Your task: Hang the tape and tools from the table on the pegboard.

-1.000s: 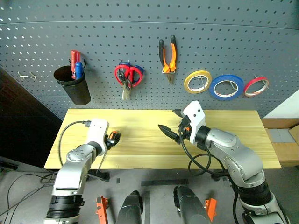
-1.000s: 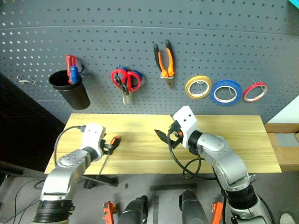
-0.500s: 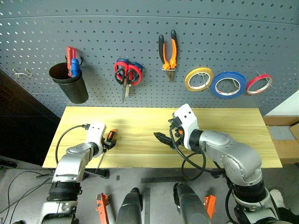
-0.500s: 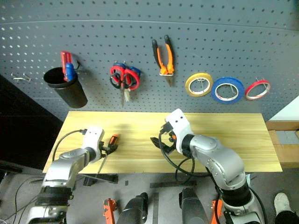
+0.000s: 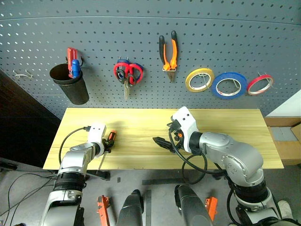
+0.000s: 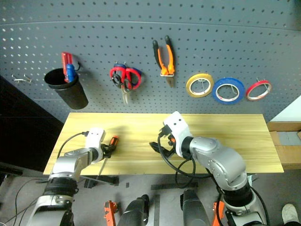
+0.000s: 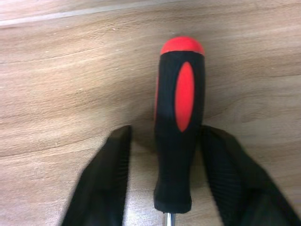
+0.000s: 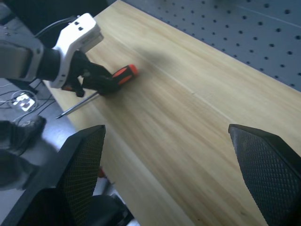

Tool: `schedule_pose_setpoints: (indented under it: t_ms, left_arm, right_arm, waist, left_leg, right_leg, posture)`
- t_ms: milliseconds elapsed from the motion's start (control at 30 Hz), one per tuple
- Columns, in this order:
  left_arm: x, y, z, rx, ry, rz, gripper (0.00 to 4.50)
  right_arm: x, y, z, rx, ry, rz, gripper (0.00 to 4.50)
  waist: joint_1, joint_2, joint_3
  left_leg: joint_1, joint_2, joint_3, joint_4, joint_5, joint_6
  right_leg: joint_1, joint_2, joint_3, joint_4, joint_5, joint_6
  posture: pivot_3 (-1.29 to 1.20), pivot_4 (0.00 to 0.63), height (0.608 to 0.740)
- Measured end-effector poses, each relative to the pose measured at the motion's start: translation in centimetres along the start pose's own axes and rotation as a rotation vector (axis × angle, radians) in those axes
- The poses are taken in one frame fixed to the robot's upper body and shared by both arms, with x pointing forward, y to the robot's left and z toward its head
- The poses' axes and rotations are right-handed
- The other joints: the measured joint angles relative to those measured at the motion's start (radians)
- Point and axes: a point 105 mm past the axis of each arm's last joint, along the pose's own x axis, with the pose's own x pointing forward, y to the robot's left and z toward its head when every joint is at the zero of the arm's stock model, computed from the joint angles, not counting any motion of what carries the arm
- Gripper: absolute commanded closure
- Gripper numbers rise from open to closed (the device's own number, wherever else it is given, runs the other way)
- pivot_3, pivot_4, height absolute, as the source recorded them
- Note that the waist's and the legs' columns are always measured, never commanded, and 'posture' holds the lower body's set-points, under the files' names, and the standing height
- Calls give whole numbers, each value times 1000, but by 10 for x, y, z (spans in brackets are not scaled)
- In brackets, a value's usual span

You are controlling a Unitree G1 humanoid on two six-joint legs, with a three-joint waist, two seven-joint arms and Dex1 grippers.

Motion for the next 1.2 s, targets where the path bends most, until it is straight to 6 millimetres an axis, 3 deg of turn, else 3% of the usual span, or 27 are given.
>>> schedule_pose_setpoints:
  t_ms: [33, 300, 433, 500, 633, 700, 867, 933, 1033, 1200]
  left_arm:
    - [-1, 0, 0, -6, -2, -1, 3637]
    - [-23, 7, -17, -86, -5, 42, 3633]
    - [-43, 11, -7, -100, -79, 77, 3633]
    - [-52, 4, 8, -98, -153, 58, 3633]
    - [-73, -17, 55, -58, -363, -25, 3633]
    - [-90, -22, 95, -41, -517, -65, 3633]
    - [-150, -3, 201, 33, -887, -23, 3633]
    - [-171, 7, 231, 44, -987, -7, 3633]
    - [-183, 12, 258, 34, -1068, -35, 3633]
    - [-190, 22, 279, 94, -1132, 2, 3633]
  right_arm:
    - [-1, 0, 0, -6, 0, 7, 0]
    - [-3, 20, 30, -203, -181, 176, 0]
    - [-4, 27, 36, -250, -220, 266, 0]
    - [-3, 26, 38, -264, -226, 282, 0]
    - [0, 26, 39, -288, -233, 308, 0]
    - [1, 23, 43, -303, -243, 303, 0]
    - [5, 13, 51, -328, -272, 262, 0]
    - [6, 11, 55, -335, -287, 245, 0]
    - [7, 6, 61, -338, -310, 218, 0]
    - [8, 6, 64, -343, -321, 202, 0]
  waist:
    - [0, 0, -1]
    - [-3, -6, -4]
    - [4, -9, -9]
    - [12, -12, -11]
    - [29, -17, -16]
    - [34, -18, -18]
    - [33, -24, -26]
    - [30, -24, -26]
    - [29, -23, -32]
    - [27, -23, -33]
  left_leg:
    - [0, 0, 0, 0, 0, 0]
    - [-2, 1, 0, -1, 0, 0]
    - [-2, 1, 0, -1, 0, -1]
    - [-2, 1, 0, 0, 0, -2]
    - [-2, 1, -1, 1, 1, -4]
    - [-3, 1, -1, 1, 3, -7]
    - [-3, 1, -1, 1, 3, -8]
    - [-3, 1, -1, 1, 3, -8]
    - [-3, 1, -1, 0, 3, -8]
    - [-4, 1, -1, 0, 3, -8]
  right_leg:
    - [0, 0, 0, 0, 0, 0]
    - [-2, 0, -1, -1, 0, 0]
    - [-2, 0, -1, -1, 0, 0]
    - [-1, 0, -1, -2, 1, -1]
    - [-1, 0, -2, -2, 2, -2]
    - [-1, 0, -3, -2, 3, -1]
    - [-1, 1, -3, -2, 4, 0]
    - [-1, 1, -3, -2, 4, 0]
    - [-1, 1, -3, -2, 7, -5]
    - [-2, 1, -3, -2, 7, -5]
  posture:
    - [-189, 270, 740]
    - [-152, 227, 740]
    - [-130, 202, 740]
    - [-123, 188, 740]
    - [-108, 170, 740]
    - [-104, 164, 740]
    - [-109, 150, 740]
    - [-115, 149, 740]
    - [-123, 147, 740]
    - [-137, 142, 740]
